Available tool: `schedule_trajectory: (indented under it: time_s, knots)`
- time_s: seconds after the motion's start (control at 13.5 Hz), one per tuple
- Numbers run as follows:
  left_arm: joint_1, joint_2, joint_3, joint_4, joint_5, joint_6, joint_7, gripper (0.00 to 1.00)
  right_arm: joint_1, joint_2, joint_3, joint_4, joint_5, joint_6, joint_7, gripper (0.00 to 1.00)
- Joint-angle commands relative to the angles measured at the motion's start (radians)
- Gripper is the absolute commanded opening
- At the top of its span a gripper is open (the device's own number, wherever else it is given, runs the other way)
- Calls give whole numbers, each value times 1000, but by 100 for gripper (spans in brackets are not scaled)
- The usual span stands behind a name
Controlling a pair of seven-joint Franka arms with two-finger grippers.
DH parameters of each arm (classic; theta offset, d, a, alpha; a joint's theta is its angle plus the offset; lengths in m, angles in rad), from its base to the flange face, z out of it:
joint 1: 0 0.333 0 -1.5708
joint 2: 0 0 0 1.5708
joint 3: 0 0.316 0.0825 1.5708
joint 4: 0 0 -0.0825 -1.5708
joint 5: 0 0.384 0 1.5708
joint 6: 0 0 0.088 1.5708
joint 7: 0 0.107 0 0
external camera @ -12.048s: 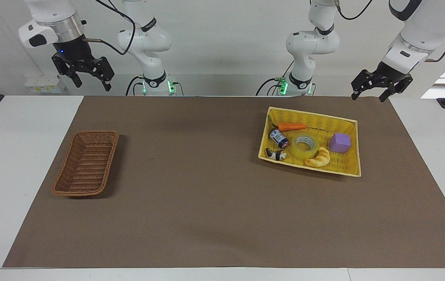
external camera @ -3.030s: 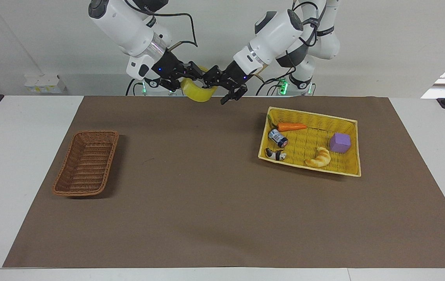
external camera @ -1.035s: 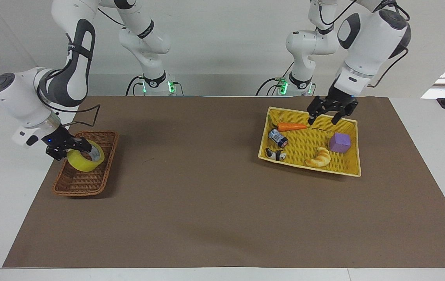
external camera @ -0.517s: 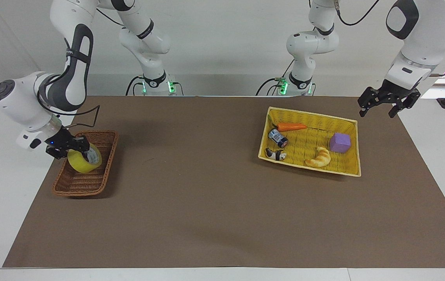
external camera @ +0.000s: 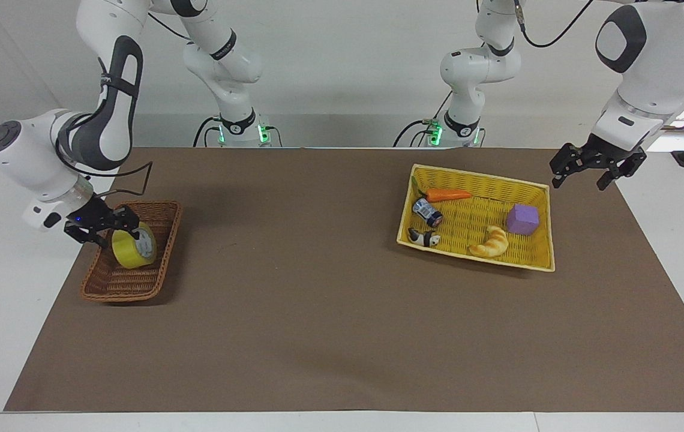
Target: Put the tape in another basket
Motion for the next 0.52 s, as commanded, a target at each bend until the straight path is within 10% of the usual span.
schedule_trajectory:
  time_s: [0.0, 0.44]
  knots:
    - [5, 1, -7, 20, 19, -28, 5, 100, -3, -22, 16, 45, -17, -25, -7, 100]
    - [8, 1, -7, 20, 19, -29, 5, 100, 115, -122, 26, 88, -157, -53, 258, 100]
